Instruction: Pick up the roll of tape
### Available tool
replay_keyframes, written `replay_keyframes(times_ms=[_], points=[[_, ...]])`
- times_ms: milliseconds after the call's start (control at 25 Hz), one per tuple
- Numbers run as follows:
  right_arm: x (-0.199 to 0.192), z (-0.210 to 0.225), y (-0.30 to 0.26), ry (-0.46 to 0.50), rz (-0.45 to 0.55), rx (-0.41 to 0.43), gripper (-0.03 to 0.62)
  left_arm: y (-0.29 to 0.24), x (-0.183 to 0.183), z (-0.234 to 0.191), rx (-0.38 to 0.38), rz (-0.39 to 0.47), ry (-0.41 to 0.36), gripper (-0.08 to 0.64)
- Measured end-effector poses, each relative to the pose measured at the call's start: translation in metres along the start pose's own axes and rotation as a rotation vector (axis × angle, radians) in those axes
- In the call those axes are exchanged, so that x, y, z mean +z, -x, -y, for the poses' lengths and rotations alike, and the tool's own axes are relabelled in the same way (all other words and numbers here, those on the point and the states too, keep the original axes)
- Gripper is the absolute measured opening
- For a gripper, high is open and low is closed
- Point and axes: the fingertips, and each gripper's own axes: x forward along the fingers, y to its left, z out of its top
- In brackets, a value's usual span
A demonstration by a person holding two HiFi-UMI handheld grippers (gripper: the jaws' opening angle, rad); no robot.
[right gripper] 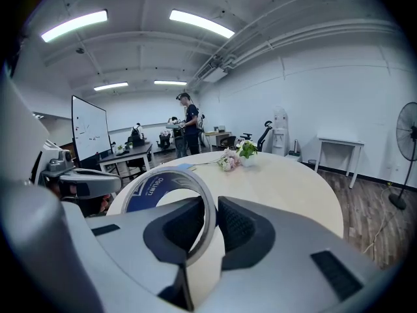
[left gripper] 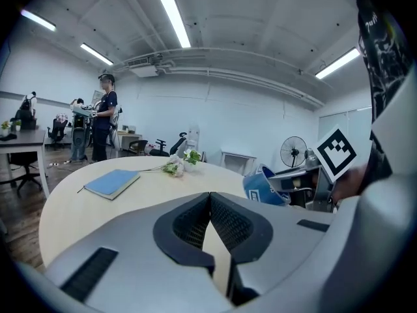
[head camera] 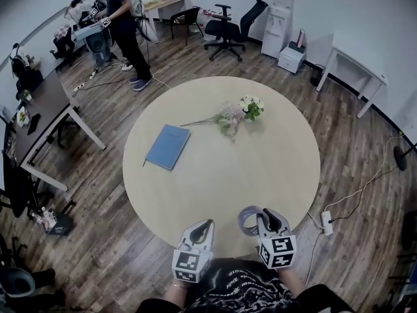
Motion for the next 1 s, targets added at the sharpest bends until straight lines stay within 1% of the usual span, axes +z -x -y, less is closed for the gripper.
replay_keyframes(times_ms=[280,440,760,1000], points=[[0.0026,-0.0026,-0.0025,0.026,0.000,0.019,0.071,-0.0043,-0.0011,0.0047,-0.015,-0.023,-0.029,0.020],[0.0007,-0.0034,-0.0023,0.020,-0.009,0.024,0.071,-0.0032,-0.0012,0.0041,-0.011,-0.032,-0.049,0.020],[-0.0026,-0.0052,-0.0035,0.031,-0.014,0.031,0.069,-0.0028,-0.0077,0.0035,-0.009,-0.051,-0.047,0.020],[-0.0044,-0.0098,-0.0001,0.039,-0.021,0.027,0.069,0.0026,-0.0079,0.0030,-0.010,-0.047,-0.039,0.020]])
